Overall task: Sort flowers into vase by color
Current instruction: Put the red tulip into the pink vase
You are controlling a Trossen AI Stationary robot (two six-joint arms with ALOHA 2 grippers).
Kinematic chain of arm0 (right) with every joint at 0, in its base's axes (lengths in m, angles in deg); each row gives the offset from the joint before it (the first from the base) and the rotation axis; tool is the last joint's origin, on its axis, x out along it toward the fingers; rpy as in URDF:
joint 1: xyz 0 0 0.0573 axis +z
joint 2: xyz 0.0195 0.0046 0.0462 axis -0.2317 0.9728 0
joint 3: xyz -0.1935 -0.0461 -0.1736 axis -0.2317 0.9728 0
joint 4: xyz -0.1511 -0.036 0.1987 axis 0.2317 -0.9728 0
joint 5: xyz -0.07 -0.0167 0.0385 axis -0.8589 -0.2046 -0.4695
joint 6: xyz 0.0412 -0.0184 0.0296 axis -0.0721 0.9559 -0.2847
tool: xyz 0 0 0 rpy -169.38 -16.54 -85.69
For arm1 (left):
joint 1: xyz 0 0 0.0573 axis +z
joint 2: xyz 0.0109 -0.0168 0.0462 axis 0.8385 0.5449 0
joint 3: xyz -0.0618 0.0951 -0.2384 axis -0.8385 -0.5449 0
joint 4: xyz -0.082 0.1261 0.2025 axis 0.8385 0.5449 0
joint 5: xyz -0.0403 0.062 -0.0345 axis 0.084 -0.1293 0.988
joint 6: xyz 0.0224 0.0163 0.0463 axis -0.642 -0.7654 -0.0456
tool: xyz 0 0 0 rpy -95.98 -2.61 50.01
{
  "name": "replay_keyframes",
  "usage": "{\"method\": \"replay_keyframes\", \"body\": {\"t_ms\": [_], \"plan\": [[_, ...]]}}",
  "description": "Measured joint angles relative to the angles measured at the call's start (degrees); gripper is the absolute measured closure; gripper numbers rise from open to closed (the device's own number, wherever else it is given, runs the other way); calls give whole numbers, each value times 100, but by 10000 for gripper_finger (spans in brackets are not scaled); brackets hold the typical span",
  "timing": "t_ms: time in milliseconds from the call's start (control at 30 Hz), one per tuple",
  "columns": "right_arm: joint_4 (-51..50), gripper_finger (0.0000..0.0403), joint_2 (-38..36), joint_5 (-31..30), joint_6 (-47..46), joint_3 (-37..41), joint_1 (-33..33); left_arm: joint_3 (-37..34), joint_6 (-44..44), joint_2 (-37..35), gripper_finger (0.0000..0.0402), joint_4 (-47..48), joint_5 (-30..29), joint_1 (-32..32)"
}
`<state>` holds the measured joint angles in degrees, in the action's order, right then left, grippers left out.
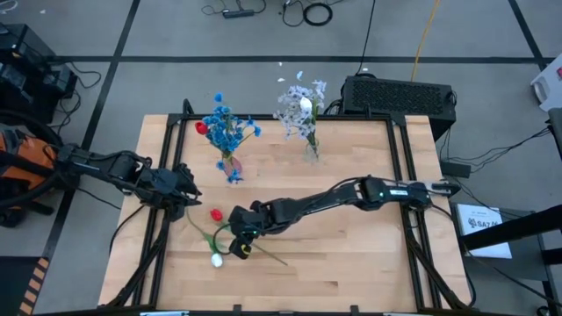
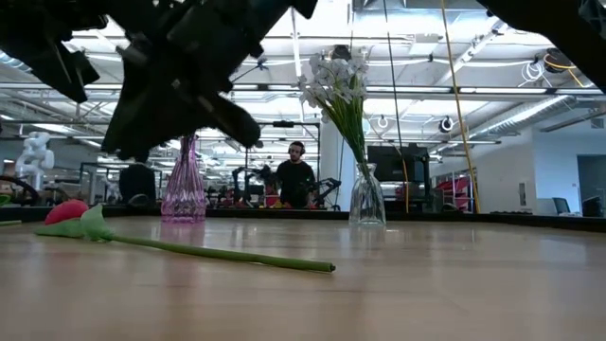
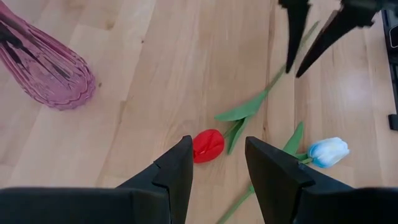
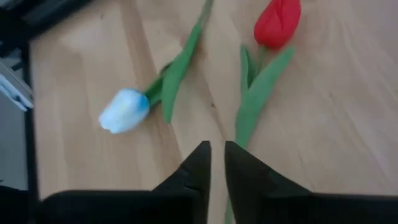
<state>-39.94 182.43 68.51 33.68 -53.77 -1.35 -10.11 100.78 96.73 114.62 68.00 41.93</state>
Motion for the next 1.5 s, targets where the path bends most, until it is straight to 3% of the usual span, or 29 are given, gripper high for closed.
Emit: {"method": "replay_keyframes", "body": {"t_ms": [133, 333, 600, 967, 1233, 1500], "plan": [[176, 315, 113, -52, 276, 0, 3, 0, 0, 0, 249, 0, -3, 0], [549, 250, 416, -623, 1117, -4, 42, 0, 0, 0, 249, -1, -34, 0], [426, 231, 601, -678, 782, -5, 46, 0, 2, 4, 249, 18, -37, 0], [72, 268, 686, -651, 859, -3, 44, -155, 140, 4, 249, -4, -167, 0], [-646, 390, 659, -629, 982, -27, 42, -157, 149, 4, 249, -15, -173, 0], [-3156, 400, 285, -595, 442, -1, 45, -157, 151, 2, 249, -21, -170, 1]]}}
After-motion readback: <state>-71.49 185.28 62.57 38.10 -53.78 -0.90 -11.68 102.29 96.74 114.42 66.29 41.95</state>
